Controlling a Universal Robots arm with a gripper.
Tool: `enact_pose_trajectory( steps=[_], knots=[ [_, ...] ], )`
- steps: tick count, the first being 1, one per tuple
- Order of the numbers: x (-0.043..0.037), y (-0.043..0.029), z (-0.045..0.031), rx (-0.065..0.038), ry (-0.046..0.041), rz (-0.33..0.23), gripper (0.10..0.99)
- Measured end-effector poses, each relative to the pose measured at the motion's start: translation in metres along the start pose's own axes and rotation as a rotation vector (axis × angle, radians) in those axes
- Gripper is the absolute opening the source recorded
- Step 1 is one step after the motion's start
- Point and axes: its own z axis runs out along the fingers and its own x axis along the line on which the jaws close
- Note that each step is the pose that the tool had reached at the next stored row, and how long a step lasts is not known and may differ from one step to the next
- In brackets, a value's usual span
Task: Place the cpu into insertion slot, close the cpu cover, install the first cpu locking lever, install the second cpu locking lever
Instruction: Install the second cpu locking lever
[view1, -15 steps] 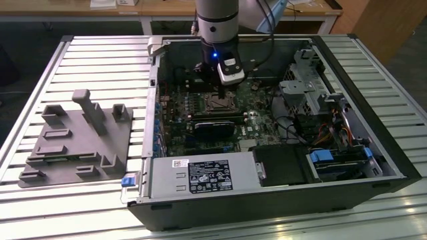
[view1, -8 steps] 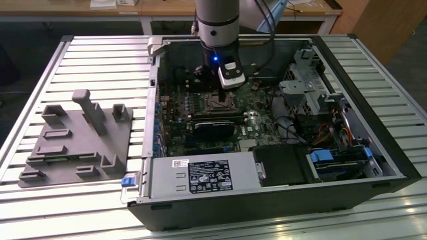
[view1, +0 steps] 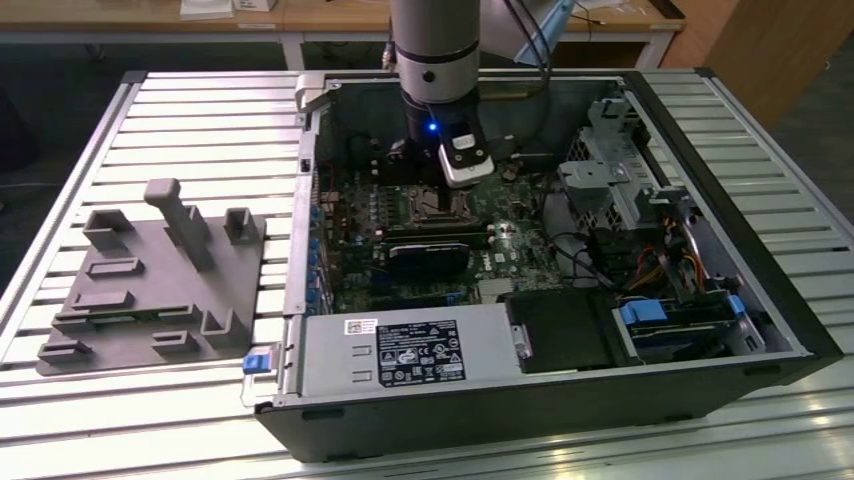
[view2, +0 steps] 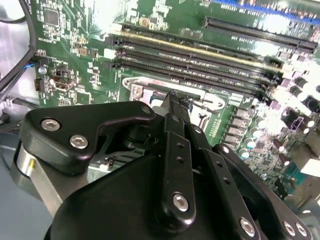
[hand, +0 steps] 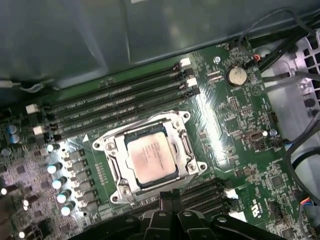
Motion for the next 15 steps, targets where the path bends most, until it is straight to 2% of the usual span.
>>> enact_pose_trajectory(
  steps=[6, 15],
  knots=[
    [-0.0009, -0.009, 0.0017, -0.002, 0.0008, -0.014, 0.106],
    [0.0043, -0.013, 0.0066, -0.01, 0.0054, -0.095, 0.106]
  ],
)
